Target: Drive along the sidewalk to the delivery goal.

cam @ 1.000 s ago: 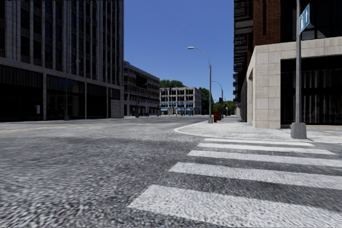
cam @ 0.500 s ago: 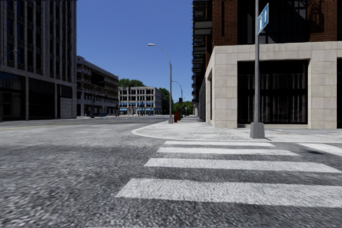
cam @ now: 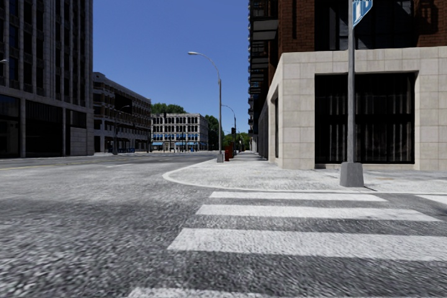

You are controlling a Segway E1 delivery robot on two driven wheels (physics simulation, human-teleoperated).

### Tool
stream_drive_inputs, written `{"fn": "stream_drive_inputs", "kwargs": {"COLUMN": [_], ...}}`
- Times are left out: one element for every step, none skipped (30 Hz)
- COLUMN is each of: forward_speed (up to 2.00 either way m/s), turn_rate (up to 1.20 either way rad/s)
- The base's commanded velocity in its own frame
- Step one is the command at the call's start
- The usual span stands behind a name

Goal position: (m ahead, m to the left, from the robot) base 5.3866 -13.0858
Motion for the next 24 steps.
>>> {"fn": "stream_drive_inputs", "kwargs": {"forward_speed": [2.00,2.00,2.00,2.00,2.00,2.00,2.00,2.00,2.00,2.00,2.00,2.00,2.00,2.00,2.00,2.00,2.00,2.00,2.00,2.00,2.00,2.00,2.00,2.00], "turn_rate": [-0.22,-0.24,-0.26,-0.32,-0.37,-0.37,-0.38,-0.39,-0.39,-0.39,-0.39,-0.39,-0.39,-0.39,-0.39,-0.39,-0.39,-0.39,-0.39,-0.39,-0.39,-0.39,-0.39,-0.39]}}
